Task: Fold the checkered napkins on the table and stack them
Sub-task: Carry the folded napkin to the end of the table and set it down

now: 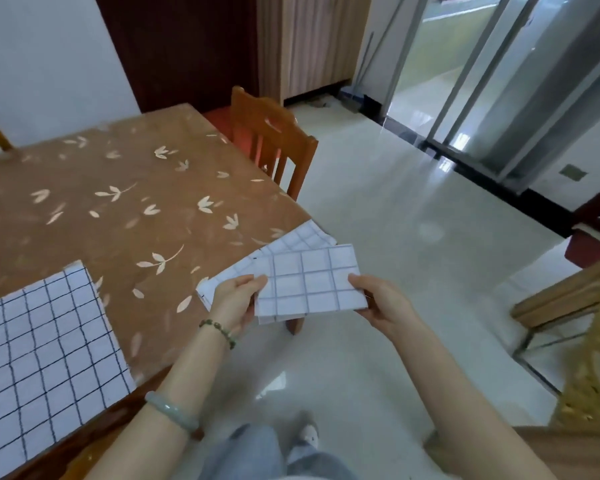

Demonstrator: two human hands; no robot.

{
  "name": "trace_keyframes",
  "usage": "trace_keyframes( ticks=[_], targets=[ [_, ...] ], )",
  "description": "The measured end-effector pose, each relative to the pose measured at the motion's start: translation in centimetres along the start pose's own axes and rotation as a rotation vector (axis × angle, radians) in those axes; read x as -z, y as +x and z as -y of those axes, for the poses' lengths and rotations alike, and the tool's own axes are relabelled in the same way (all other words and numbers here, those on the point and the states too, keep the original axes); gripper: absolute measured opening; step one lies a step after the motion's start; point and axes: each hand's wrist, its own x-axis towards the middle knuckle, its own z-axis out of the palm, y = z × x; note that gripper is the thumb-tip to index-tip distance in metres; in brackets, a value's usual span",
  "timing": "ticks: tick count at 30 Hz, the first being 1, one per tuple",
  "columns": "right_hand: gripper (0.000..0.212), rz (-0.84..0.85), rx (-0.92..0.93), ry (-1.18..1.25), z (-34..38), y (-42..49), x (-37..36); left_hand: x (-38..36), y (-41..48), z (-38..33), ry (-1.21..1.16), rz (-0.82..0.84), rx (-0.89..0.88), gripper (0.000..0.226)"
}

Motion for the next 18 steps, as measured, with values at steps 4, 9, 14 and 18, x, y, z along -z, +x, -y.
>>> trace_keyframes(
  ticks=[4, 9, 14, 18],
  targets=[
    [0.002, 0.070, -0.029, -0.068, 2.6, 4.5, -0.5, -1.5, 2.5, -1.0, -0.012, -0.053, -0.007, 0.008],
    [0.004, 0.147, -0.053, -0.117, 5.4, 10.1, -2.2, -2.4, 6.8, -2.8, -0.063, -0.156, -0.030, 0.010],
    [0.005, 0.167, -0.074, -0.212, 7.9, 17.0, -4.5, -2.8, 12.8, -4.5, -0.103, -0.214, -0.025, 0.008],
    [0.006, 0.171, -0.087, -0.275, 10.3, 22.1, -7.0, -2.9, 17.0, -6.6, -0.130, -0.237, 0.019, 0.012]
  ],
)
